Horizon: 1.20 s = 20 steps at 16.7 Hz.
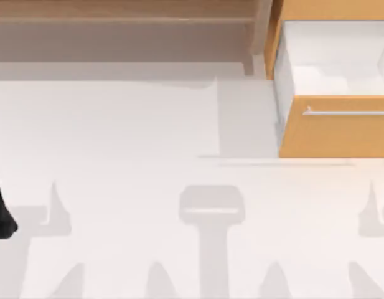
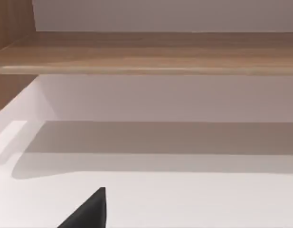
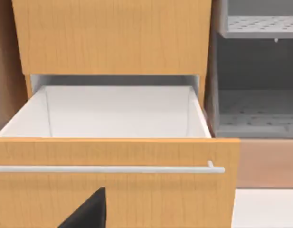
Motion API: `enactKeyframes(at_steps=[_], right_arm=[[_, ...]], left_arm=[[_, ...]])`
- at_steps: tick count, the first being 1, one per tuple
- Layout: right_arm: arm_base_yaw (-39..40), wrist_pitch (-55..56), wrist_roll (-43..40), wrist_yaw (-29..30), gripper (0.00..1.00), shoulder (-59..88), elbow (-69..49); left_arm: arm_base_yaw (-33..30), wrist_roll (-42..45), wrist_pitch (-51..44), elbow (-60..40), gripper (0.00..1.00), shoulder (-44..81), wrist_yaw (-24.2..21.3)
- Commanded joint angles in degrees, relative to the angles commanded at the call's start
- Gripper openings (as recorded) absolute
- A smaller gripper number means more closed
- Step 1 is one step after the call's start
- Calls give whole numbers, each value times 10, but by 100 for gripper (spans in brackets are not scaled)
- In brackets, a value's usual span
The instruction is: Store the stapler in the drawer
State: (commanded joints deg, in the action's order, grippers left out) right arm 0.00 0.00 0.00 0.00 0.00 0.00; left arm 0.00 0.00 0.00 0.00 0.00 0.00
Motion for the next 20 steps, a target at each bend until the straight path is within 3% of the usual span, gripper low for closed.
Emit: enactKeyframes(at_steps=[4, 8, 20], right_arm=[[-4, -9, -13, -2, 100, 17, -11], [-34, -62, -83, -9, 100, 115, -76], [-250, -356, -456, -8, 100, 675, -469]], left_arm=[[0, 0, 0, 0, 100, 0, 0], [0, 0, 0, 0, 100, 0, 0], [0, 0, 0, 0, 100, 0, 0]])
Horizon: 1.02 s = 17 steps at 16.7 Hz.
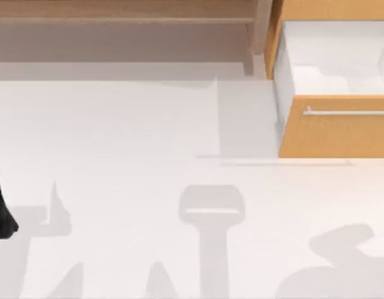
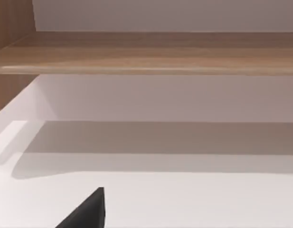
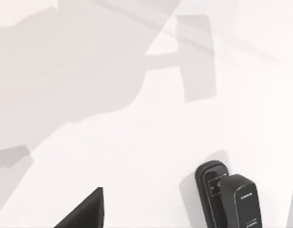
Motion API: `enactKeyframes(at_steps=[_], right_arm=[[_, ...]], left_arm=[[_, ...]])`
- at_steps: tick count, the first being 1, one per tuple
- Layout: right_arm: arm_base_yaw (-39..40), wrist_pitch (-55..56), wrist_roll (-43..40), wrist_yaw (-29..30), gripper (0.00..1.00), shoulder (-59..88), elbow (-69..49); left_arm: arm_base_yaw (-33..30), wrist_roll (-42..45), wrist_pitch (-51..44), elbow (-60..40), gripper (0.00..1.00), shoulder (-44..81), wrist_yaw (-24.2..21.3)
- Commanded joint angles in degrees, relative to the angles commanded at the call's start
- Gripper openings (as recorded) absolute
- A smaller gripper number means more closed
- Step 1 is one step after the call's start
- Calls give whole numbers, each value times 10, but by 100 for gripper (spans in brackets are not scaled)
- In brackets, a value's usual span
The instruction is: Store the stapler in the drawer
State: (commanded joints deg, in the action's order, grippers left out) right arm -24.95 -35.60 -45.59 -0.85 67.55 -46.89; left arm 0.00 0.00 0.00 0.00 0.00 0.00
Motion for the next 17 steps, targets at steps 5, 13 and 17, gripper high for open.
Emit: enactKeyframes(at_steps=[5, 13, 17], right_arm=[[-90, -120, -153, 4, 100, 231, -164], [-161, -217, -280, 9, 100, 420, -298], [-161, -217, -280, 9, 100, 420, -298]], left_arm=[[0, 0, 0, 0, 100, 0, 0], [0, 0, 0, 0, 100, 0, 0], [0, 0, 0, 0, 100, 0, 0]])
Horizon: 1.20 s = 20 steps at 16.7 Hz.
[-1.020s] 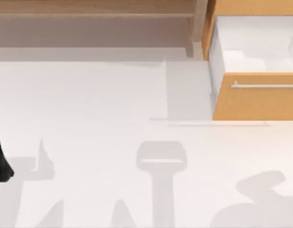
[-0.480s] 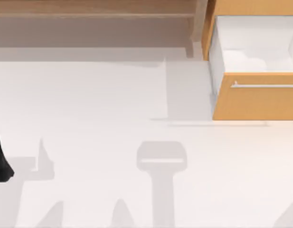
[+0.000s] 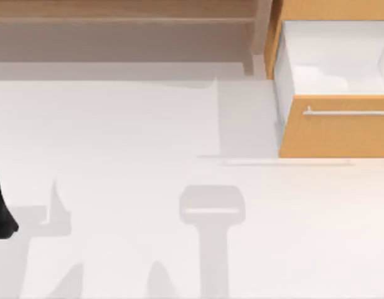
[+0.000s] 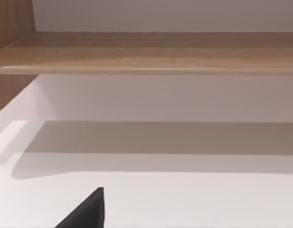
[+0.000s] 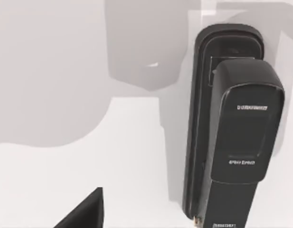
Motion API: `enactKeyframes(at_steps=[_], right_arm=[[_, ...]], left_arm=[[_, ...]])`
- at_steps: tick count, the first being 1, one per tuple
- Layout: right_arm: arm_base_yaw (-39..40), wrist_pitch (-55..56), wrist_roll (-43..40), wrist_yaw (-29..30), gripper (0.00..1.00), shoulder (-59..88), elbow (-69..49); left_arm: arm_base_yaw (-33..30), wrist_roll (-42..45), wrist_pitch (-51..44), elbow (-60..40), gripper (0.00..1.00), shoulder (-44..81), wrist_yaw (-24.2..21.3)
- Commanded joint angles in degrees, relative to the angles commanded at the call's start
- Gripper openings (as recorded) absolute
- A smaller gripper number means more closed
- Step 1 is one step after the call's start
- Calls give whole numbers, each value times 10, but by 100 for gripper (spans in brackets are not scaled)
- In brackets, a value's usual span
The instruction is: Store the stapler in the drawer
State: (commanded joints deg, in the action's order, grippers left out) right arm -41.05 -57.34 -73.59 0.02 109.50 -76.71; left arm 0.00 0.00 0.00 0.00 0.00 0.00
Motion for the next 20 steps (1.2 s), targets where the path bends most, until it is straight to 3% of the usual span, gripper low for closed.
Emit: enactKeyframes(at_steps=[13, 20], right_arm=[[1, 105, 1, 0, 100, 45, 61], [1, 105, 1, 0, 47, 45, 61]], left_arm=[[0, 0, 0, 0, 100, 0, 0], [0, 0, 0, 0, 100, 0, 0]])
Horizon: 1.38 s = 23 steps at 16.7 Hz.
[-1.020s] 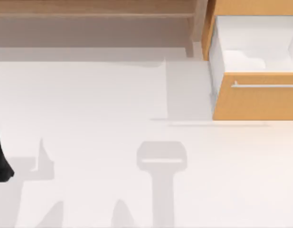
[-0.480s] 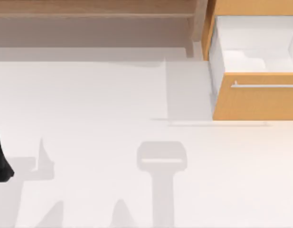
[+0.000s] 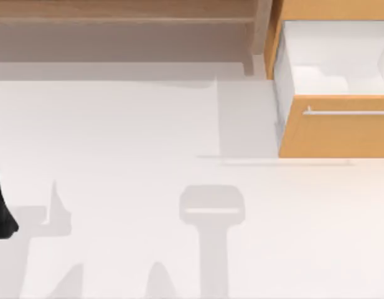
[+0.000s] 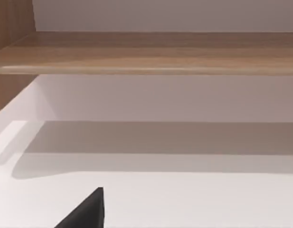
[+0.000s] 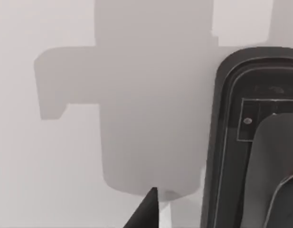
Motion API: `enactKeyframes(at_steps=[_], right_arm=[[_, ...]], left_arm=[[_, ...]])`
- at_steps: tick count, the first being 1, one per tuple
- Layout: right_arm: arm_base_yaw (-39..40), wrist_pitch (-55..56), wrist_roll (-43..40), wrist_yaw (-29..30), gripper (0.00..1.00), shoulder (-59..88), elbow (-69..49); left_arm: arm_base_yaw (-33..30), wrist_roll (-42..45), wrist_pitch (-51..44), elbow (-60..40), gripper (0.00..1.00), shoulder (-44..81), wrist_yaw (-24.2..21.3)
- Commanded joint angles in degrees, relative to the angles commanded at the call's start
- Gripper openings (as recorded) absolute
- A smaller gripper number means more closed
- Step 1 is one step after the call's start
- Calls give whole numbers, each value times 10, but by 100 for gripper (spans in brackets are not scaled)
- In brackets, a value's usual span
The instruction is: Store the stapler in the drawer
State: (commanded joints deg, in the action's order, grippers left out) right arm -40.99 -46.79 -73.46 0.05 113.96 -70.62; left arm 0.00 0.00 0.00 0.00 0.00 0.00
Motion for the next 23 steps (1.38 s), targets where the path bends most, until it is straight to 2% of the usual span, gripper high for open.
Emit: enactKeyframes(at_steps=[6, 16, 23], right_arm=[[0, 0, 0, 0, 2, 0, 0], [1, -2, 1, 0, 0, -2, -2], [0, -63, 0, 0, 0, -30, -35]], left_arm=[[0, 0, 0, 0, 100, 0, 0], [0, 0, 0, 0, 100, 0, 0], [0, 0, 0, 0, 100, 0, 0]])
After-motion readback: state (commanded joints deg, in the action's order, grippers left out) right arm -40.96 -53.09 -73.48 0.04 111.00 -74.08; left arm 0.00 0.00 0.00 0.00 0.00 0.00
